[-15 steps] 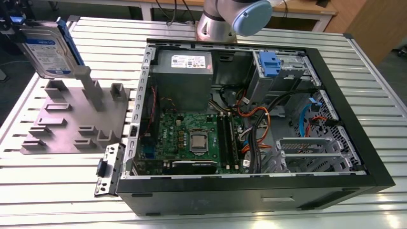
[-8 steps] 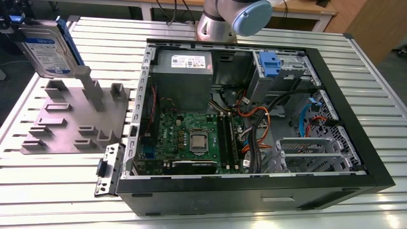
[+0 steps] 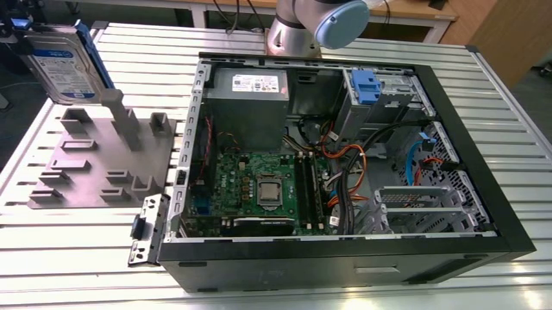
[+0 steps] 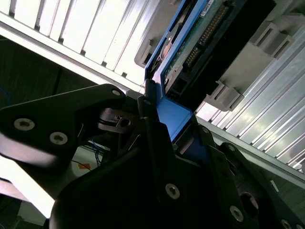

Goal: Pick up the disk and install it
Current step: 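Pick up the disk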

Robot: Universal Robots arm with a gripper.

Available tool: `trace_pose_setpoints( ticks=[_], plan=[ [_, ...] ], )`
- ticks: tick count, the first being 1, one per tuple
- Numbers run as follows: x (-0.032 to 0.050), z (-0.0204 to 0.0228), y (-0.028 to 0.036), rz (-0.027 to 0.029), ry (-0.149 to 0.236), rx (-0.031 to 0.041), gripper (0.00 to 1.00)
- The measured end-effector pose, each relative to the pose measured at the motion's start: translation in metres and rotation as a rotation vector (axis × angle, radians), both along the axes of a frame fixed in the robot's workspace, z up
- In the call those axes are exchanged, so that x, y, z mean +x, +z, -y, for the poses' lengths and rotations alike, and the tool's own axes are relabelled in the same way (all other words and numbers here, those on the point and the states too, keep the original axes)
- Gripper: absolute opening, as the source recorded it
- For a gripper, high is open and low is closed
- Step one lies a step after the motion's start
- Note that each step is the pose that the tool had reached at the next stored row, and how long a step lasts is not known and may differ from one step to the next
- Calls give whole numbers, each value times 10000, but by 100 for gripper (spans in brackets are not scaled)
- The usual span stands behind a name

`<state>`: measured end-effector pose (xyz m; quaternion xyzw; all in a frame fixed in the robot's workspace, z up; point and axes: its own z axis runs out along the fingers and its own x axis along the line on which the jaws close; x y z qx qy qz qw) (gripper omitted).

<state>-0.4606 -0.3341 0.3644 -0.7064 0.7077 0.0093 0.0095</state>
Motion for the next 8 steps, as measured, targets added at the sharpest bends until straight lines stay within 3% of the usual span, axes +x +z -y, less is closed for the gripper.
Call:
trace_pose_setpoints(
  ticks=[8],
  plan=[
    [0,0,29,1,0,0,36]
  ],
)
